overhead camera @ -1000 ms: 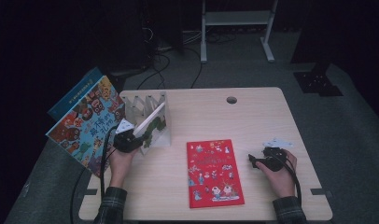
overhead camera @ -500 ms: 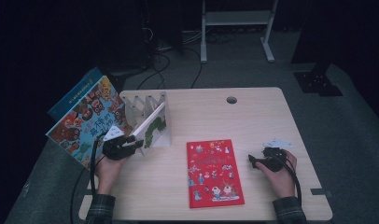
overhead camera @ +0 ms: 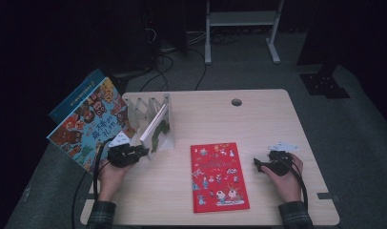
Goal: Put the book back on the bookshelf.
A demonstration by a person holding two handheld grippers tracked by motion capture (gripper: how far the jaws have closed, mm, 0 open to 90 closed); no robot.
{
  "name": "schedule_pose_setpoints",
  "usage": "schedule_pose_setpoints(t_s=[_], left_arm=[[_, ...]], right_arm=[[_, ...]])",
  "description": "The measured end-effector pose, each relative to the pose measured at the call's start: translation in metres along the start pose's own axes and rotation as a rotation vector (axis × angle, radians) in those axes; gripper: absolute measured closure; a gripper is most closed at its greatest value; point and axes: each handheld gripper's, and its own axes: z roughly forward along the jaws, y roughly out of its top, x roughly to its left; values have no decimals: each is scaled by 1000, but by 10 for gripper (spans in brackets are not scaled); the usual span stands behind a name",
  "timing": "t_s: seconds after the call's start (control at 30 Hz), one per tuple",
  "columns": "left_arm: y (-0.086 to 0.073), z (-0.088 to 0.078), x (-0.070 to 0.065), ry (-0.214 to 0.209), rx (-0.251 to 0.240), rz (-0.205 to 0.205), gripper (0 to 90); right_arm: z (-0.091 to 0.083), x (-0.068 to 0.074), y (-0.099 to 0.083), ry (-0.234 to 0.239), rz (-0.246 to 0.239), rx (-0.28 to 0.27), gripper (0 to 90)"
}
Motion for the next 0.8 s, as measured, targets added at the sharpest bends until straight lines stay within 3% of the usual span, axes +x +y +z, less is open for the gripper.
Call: schedule_pose_setpoints(t_s=[0.2, 0.4, 0.8], left_arm=[[8, 12, -15, -29, 9, 27, 689], [14, 24, -26, -51, -1, 29, 683], [21, 34, -36, -74, -11, 45, 676]], right_arm=[[0, 0, 0, 0, 1, 1, 187], [0, 0, 0, 0, 1, 1, 188], [0, 0, 0, 0, 1, 1, 187]])
